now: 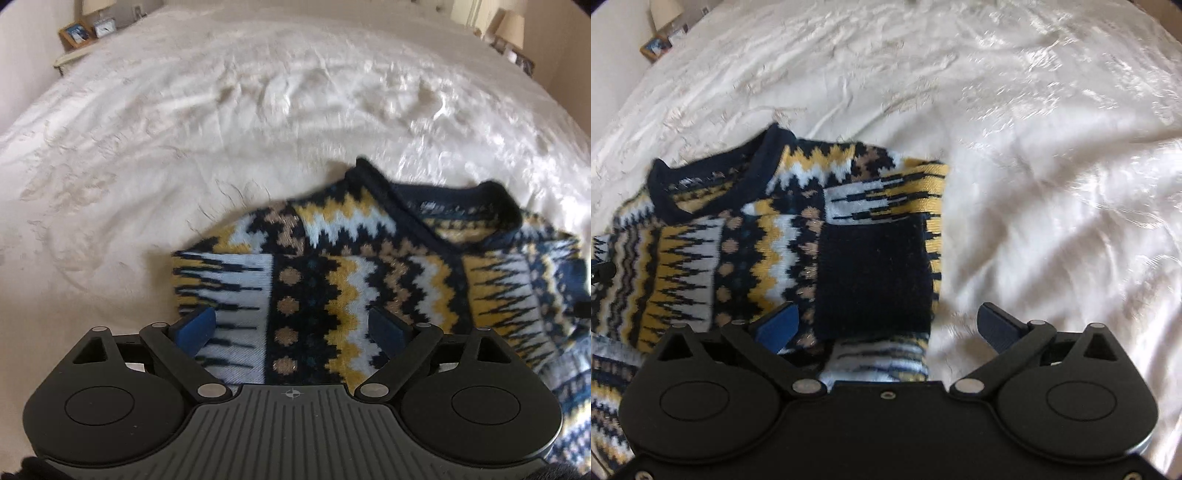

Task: Fold small clothes
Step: 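Move both grippers to the ribbed navy hem of the sweater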

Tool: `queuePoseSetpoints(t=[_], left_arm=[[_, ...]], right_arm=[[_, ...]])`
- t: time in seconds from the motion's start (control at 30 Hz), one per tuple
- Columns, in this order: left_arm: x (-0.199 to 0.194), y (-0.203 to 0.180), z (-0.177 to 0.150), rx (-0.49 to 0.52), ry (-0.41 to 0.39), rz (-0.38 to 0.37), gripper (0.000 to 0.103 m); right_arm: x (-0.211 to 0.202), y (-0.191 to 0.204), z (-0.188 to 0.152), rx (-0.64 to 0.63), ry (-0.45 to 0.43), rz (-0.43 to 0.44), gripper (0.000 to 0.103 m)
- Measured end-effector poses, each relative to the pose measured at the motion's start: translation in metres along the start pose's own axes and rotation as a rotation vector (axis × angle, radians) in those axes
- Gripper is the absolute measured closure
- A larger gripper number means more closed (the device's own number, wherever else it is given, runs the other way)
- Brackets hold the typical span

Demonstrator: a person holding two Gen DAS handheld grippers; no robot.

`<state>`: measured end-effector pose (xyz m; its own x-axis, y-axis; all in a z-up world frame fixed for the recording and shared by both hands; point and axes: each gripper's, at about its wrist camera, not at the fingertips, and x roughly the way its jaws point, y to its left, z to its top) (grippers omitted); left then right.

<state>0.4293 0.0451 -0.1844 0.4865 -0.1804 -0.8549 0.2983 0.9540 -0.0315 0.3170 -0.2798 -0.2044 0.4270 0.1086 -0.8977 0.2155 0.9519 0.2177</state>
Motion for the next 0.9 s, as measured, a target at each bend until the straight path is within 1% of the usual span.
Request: queuePoseSetpoints(t=[0.1,0.2,0.3,0.37,0.43,0.47,0.53,0.63,0.67,0.73,0.8,0.9], left_arm=[[-0.029,0.003,-0.007,-0.023,-0.03,0.008,0.012],[-0.056,0.005,-0.025,-0.038,-0.048,-0.01,0.012],[-0.074,0.003,-0.046,-0.013,-0.039,-0.012,0.012],[-0.082,-0.002,-0.061,0.007,-0.019,-0.034,0.012],[-0.083,-0.011,-0.081,0.05,0.019,-0.081,0.012],[-0.082,-0.016,-0.092,0.083,0.04,-0.09,0.012],[-0.077,-0.024,-0.115,0.145,0.088,-0.089,0.012],[-0.068,-0.026,-0.15,0.208,0.172,-0.084,0.012],[-0.067,-0.023,-0.161,0.215,0.187,-0.082,0.011],[-0.07,-0.013,-0.177,0.193,0.187,-0.084,0.008],[-0.073,-0.001,-0.183,0.153,0.189,-0.088,0.007],[-0.077,0.006,-0.186,0.123,0.18,-0.102,0.007]], right_arm=[[-0.021,0.001,-0.008,0.018,-0.028,0.017,0.0],[-0.041,0.009,-0.022,0.016,-0.044,0.025,0.0],[-0.055,0.02,-0.041,0.015,-0.042,0.029,0.0],[-0.062,0.029,-0.057,0.013,-0.031,0.039,0.0],[-0.064,0.039,-0.073,-0.002,-0.006,0.039,0.0],[-0.062,0.045,-0.083,-0.015,0.008,0.029,0.0],[-0.055,0.052,-0.101,-0.036,0.043,0.002,0.0],[-0.043,0.047,-0.136,-0.027,0.136,-0.054,0.0],[-0.04,0.043,-0.148,-0.023,0.158,-0.083,0.0],[-0.042,0.032,-0.167,0.014,0.166,-0.108,0.0],[-0.049,0.022,-0.177,0.077,0.154,-0.11,0.0],[-0.059,0.016,-0.185,0.127,0.124,-0.114,0.0]])
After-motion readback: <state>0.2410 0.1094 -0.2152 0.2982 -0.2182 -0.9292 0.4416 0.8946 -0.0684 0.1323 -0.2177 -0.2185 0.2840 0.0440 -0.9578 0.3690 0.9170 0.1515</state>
